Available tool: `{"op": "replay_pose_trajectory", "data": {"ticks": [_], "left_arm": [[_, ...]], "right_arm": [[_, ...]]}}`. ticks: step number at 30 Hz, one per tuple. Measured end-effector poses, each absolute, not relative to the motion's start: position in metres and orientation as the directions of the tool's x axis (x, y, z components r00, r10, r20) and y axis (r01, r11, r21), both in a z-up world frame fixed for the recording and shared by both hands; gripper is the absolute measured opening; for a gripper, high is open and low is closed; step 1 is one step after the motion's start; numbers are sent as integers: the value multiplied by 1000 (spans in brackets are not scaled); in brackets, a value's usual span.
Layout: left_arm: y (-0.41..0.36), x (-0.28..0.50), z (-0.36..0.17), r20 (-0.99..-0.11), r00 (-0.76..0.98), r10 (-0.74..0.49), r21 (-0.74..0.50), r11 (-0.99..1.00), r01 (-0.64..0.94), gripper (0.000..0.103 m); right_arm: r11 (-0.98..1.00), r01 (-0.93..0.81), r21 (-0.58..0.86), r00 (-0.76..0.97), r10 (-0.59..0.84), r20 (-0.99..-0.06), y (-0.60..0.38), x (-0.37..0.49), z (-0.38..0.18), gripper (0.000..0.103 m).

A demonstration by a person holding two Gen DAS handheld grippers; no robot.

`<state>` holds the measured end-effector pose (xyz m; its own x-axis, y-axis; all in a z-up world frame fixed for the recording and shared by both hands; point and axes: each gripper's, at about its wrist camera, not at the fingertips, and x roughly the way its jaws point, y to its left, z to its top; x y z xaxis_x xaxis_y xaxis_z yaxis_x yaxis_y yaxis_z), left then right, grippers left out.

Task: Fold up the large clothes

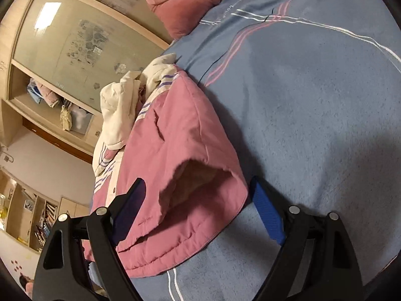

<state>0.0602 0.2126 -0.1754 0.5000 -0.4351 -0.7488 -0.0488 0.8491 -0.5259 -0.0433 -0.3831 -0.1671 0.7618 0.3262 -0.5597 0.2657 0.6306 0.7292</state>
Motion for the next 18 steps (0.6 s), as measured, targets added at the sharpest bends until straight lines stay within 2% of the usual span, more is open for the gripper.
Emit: {"op": "replay_pose_trajectory", "data": {"ticks": [6,8,11,16,18], "left_arm": [[206,59,-174,-694,521,-496,-597,802,-32,86],[202,59,-170,-676,528,-514,-611,792,-11,86],[198,60,-175,-694,515,-503,-596,803,-18,87],[192,62,-190,-717,486,-499,-586,810,-32,86],[189,64,-188,-709,495,-502,-593,805,-32,84]], "right_arm": [[517,125,847,766,492,-413,-359,-35,-167,86],[568,144,810,739,483,-470,-345,-27,-169,86],[676,161,719,714,424,-558,-328,-23,-166,86],[678,167,715,717,414,-561,-326,-21,-164,85],[687,156,710,715,417,-561,-326,-18,-162,54]]}}
